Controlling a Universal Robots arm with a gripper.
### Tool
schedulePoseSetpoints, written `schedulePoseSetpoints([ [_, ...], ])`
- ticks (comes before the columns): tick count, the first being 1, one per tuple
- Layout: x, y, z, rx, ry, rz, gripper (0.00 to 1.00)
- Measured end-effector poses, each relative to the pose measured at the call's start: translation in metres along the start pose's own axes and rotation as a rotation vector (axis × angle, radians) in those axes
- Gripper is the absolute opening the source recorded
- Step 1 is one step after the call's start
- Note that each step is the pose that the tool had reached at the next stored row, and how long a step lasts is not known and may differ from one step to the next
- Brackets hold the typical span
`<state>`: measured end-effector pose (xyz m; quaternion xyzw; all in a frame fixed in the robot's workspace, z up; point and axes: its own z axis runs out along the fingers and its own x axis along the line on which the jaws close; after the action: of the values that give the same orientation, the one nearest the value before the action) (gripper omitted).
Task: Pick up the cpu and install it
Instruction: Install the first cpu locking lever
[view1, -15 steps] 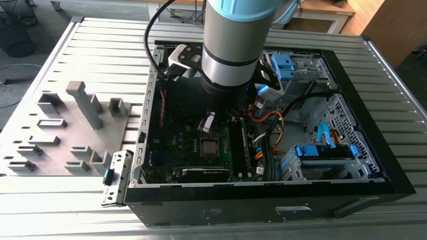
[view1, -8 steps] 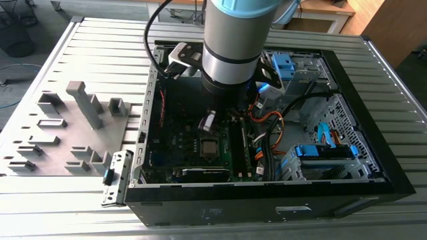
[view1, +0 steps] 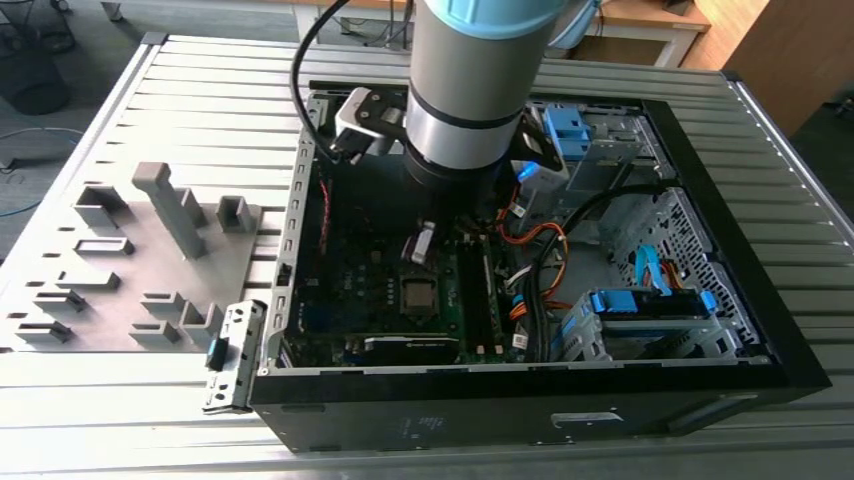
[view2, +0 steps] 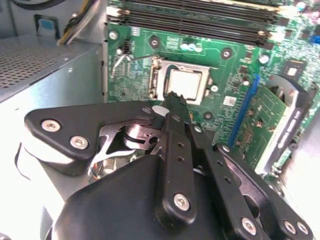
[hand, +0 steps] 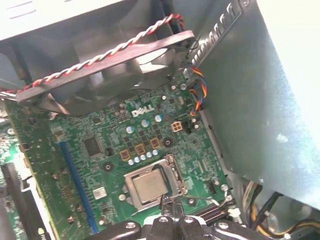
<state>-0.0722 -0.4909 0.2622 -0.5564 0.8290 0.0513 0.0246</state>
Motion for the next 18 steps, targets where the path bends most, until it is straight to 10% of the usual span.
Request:
schedulePoseSetpoints([
  [3, -0.0001, -0.0001, 0.0000, -0.0116, -0.0280, -0.009, 0.11],
  [18, -0.0115, -0.0034, 0.0024, -0.0272, -0.0636, -0.019, 0.11],
])
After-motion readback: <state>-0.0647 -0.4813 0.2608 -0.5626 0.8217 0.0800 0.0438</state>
